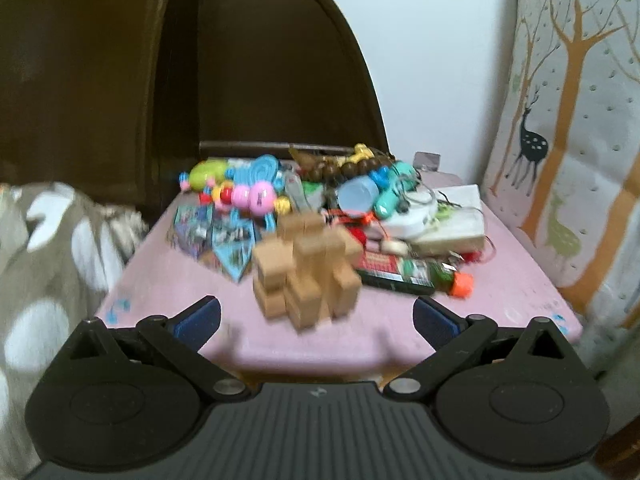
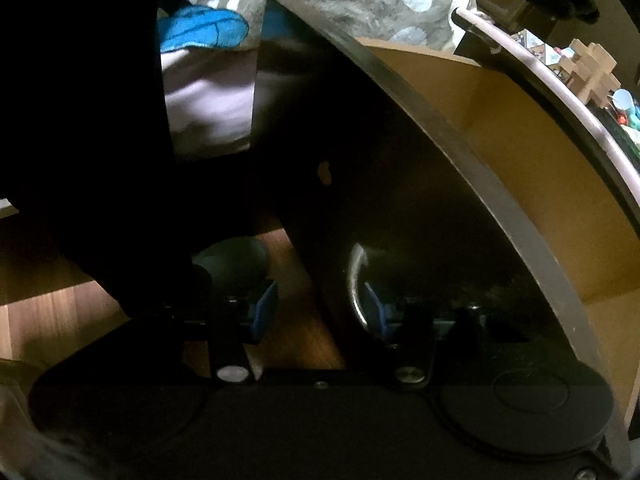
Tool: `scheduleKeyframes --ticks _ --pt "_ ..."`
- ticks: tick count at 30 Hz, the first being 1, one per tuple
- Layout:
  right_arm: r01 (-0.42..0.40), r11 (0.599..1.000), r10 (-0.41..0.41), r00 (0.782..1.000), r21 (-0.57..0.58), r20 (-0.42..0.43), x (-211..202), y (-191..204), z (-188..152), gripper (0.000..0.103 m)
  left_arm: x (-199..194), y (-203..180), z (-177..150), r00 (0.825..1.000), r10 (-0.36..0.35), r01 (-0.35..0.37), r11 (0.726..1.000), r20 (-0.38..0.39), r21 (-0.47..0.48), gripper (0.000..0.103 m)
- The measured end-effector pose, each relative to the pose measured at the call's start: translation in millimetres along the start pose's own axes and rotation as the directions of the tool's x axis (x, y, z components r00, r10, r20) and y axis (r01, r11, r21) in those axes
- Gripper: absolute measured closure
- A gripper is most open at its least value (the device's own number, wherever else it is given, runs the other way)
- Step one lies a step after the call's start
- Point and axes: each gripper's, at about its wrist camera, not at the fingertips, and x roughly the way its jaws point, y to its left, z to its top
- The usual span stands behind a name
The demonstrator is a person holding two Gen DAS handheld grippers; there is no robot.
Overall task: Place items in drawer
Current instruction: 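Grasp the wooden burr puzzle on the nightstand with the left gripper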
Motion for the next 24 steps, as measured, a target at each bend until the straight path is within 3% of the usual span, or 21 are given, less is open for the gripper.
scheduleKeyframes --ticks 8,11,14,20,22,24 --pt "-0.062 0.986 0.056 0.997 0.157 0.044 -7 -20 -3 0.07 44 -3 27 0.997 0.05 -0.049 0.998 -0.059 0.027 0.0" --pt "-0.115 0.964 0.103 0.993 0.239 0.062 -8 -28 -5 0.07 56 -2 31 0.994 0.071 -0.067 0.997 -0.086 0.048 0.01" --pt "-0.178 0.926 0.165 0.984 0.333 0.066 -5 -39 -8 0.071 62 0 32 0.993 0.039 -0.035 0.999 -0.108 0.04 0.024" --pt "-0.178 0.929 0.168 0.984 0.324 0.057 -2 -32 -8 0.071 60 -9 33 0.994 0.024 -0.014 0.996 -0.108 0.093 0.031" --pt "-0.178 0.928 0.169 0.984 0.328 0.056 -2 -33 -8 0.071 54 -10 34 0.996 0.015 -0.006 0.995 -0.086 0.102 0.041" --pt "-0.177 0.928 0.169 0.984 0.329 0.054 -2 -33 -8 0.071 46 -12 36 0.997 0.016 -0.006 0.993 -0.081 0.118 0.041"
